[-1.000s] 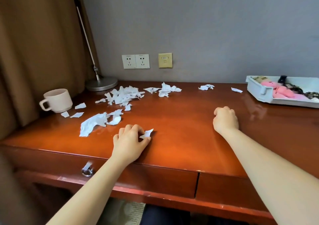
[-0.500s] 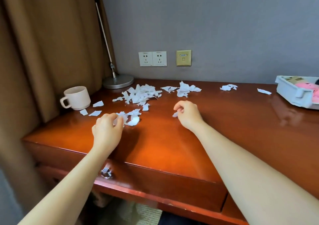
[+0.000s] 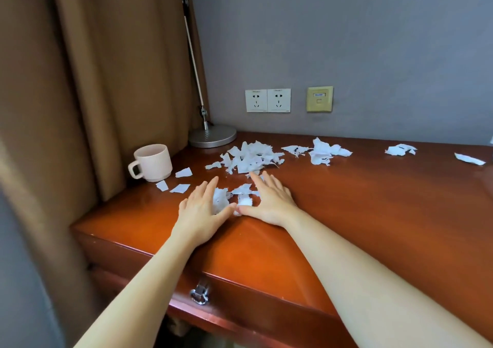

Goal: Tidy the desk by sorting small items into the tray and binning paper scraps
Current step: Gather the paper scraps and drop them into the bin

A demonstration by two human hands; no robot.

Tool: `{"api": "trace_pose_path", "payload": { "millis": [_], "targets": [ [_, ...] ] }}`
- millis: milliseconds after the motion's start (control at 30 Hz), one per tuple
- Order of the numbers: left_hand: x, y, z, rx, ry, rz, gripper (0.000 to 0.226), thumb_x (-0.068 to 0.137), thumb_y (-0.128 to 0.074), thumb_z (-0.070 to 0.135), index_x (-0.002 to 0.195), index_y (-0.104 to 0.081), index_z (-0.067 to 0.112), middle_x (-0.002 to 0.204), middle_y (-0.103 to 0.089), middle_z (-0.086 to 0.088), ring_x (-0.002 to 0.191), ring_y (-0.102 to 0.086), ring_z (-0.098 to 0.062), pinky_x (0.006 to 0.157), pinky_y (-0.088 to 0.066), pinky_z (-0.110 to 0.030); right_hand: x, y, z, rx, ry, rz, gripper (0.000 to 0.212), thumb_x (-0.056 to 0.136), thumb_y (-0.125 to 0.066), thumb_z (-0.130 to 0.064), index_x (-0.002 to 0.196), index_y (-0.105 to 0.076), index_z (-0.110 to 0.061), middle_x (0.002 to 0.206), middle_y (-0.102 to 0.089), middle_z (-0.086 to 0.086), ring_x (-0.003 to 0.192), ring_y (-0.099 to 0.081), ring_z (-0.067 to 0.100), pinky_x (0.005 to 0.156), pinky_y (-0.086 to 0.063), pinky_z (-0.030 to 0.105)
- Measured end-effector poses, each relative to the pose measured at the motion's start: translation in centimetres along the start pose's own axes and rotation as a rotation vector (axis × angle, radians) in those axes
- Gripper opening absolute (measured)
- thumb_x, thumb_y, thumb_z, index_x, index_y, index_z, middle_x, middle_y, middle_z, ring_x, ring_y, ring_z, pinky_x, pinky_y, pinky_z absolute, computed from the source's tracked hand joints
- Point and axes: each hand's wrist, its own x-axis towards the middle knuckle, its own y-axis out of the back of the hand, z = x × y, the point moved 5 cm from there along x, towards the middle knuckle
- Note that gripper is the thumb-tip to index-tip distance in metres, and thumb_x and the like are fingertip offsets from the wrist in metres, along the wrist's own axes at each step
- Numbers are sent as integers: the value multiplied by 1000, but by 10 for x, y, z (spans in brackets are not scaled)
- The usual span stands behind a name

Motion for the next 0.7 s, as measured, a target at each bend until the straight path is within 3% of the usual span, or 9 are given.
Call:
{"api": "trace_pose_path", "payload": {
  "millis": [167, 300, 400, 533, 633, 700],
  "targets": [
    [6, 0, 3, -102, -14, -22, 58, 94, -50, 39, 146, -29, 27, 151, -35, -4, 136, -38, -24, 110, -33, -37, 15, -5, -6, -64, 34, -4, 87, 81, -51, -67, 150, -13, -32, 160, -16, 0, 146, -15, 24, 116, -17, 42],
    [8, 2, 5, -145, -19, 16, 48, 95, -50, 31, 141, -42, 21, 146, -44, -4, 134, -42, -22, 107, -36, -33, 22, -4, -10, -9, 68, 86, 60, 87, -54, -54, 141, -40, -32, 147, -42, -3, 135, -32, 22, 110, -26, 40],
    [7, 4, 9, -181, -49, 53, 35, 95, -52, 24, 128, -57, 14, 131, -59, -8, 118, -55, -24, 90, -42, -28, 23, -4, -13, 106, 91, 143, 42, 87, -62, -40, 126, -60, -26, 130, -55, -1, 126, -41, 20, 103, -36, 36],
    [7, 8, 13, -201, -94, 77, 20, 91, -59, 16, 108, -68, 11, 107, -65, -9, 91, -58, -19, 77, -48, -26, 19, -6, -20, 167, 143, 172, 19, 89, -61, -24, 104, -69, -14, 104, -56, 2, 103, -49, 17, 79, -40, 27],
    [7, 9, 13, -193, -123, 104, 18, 89, -61, 15, 105, -68, 11, 103, -62, -7, 87, -56, -18, 71, -46, -22, 12, -6, -24, 187, 163, 197, 14, 90, -57, -15, 93, -67, -5, 91, -50, 3, 82, -49, 16, 69, -36, 27],
    [5, 9, 13, -188, -125, 101, 16, 90, -59, 14, 104, -67, 10, 101, -60, -8, 87, -56, -21, 73, -47, -26, 7, -5, -25, 215, 161, 206, 18, 90, -53, -9, 99, -68, -5, 94, -56, 8, 79, -51, 18, 68, -41, 28]
  ]
}}
